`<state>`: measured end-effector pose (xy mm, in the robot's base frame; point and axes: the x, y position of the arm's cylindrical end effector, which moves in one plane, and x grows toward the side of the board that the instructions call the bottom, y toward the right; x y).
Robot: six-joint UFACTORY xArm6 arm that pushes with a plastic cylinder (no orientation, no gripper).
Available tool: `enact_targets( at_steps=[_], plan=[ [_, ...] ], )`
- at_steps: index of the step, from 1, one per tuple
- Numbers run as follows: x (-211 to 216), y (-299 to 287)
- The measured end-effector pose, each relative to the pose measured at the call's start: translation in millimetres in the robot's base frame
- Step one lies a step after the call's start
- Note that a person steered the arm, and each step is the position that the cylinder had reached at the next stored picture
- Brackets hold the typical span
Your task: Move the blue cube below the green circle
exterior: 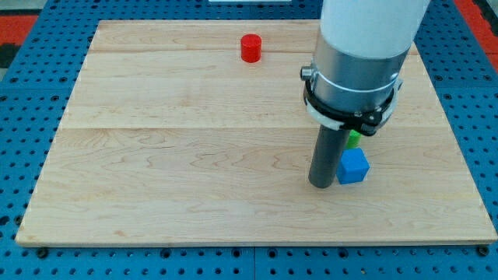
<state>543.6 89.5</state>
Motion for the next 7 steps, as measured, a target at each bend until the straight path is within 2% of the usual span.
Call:
enact_targets(
  at_steps=[1, 2, 3, 4, 5, 6, 7],
  plan=[
    [27.4, 33.9],
    [17.0, 41.9],
    [-13.0, 41.4],
    [7.5, 36.1],
    [-22.9, -28.3],
    [-76.0, -28.3],
    [-82.3, 7.2]
  ],
)
